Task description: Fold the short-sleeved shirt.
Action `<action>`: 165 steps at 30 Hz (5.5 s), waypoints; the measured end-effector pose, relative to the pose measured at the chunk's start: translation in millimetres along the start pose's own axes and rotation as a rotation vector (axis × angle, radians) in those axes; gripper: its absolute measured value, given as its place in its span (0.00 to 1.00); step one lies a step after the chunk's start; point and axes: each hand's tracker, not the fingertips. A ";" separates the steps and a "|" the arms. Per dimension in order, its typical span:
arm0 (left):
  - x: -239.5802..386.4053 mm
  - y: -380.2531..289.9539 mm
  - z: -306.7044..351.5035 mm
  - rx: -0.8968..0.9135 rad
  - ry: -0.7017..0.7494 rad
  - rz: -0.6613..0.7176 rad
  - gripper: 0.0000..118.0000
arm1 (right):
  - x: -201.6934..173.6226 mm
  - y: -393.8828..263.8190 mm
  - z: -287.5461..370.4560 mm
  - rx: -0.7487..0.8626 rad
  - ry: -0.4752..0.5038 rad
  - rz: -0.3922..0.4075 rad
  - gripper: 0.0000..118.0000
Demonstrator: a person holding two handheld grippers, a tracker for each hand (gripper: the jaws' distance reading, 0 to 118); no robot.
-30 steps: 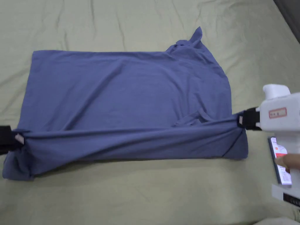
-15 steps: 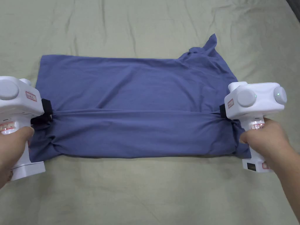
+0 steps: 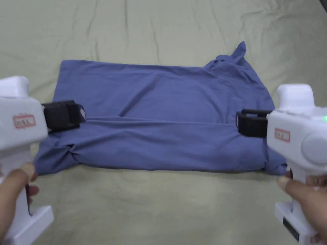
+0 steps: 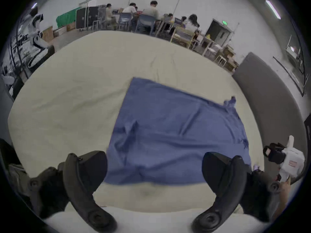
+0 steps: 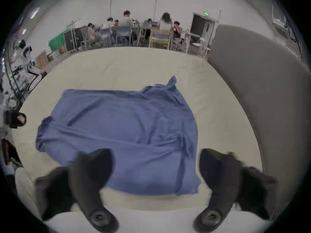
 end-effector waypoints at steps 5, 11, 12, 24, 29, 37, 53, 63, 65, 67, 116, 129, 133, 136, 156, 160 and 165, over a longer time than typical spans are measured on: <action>-1.4 -54.5 -21.0 -0.058 0.098 -0.042 0.00 | -36.1 -51.2 22.0 -0.081 0.084 -0.088 0.02; -40.2 -50.2 -58.7 -0.056 0.169 -0.006 0.23 | -25.8 -63.4 12.5 -0.127 0.099 -0.065 0.02; -45.1 -45.9 -67.8 -0.064 0.218 -0.020 0.87 | -20.5 -62.0 10.5 -0.132 0.097 -0.076 0.02; 2.1 -29.5 -102.8 -0.066 0.248 -0.195 0.02 | 17.4 -64.5 -30.7 -0.156 -0.044 -0.140 0.02; -14.3 -29.2 -113.0 -0.098 0.196 -0.111 0.02 | 45.9 -65.6 -54.4 -0.167 -0.060 -0.175 0.02; -37.5 -28.1 -91.7 -0.089 0.110 -0.080 0.02 | 73.5 -65.3 -111.9 -0.290 0.019 -0.173 1.00; -45.4 -21.5 -48.5 -0.083 0.049 -0.046 0.02 | 69.1 -48.1 -39.1 -0.280 0.158 -0.196 0.06; -66.4 -68.0 -21.6 -0.250 0.071 -0.062 0.02 | 62.9 -109.7 -6.2 -0.443 0.139 -0.190 0.06; -67.9 -80.3 -36.8 -0.311 0.112 -0.080 0.02 | 58.1 -124.4 -22.1 -0.467 0.115 -0.192 0.06; -67.1 -88.5 -52.0 -0.323 0.106 -0.065 0.02 | 56.1 -133.6 -35.2 -0.478 0.100 -0.174 0.06; -16.1 114.2 -193.7 -0.080 0.096 -0.122 0.01 | 54.1 28.9 -100.8 -0.107 0.021 -0.085 0.03; -8.7 112.8 -123.8 -0.012 0.052 -0.153 0.01 | 105.4 69.9 -250.9 -0.447 0.051 -0.206 0.84; -31.8 122.5 -137.8 -0.035 0.055 -0.109 0.01 | 99.9 84.6 -240.5 -0.382 0.017 -0.177 0.52; -33.2 123.9 -133.0 -0.037 0.032 -0.087 0.01 | 100.0 90.3 -223.8 -0.333 0.046 -0.116 0.03; -85.4 -23.9 -22.0 -0.167 -0.001 -0.231 0.01 | 67.0 -61.5 22.4 -0.361 0.168 -0.034 0.03; -90.3 -49.0 -54.4 -0.253 0.038 -0.220 0.01 | 51.9 -99.3 -10.0 -0.442 0.145 -0.018 0.03; -107.0 -51.9 -88.5 -0.271 0.052 -0.181 0.01 | 60.4 -121.2 -50.8 -0.466 0.135 -0.051 0.03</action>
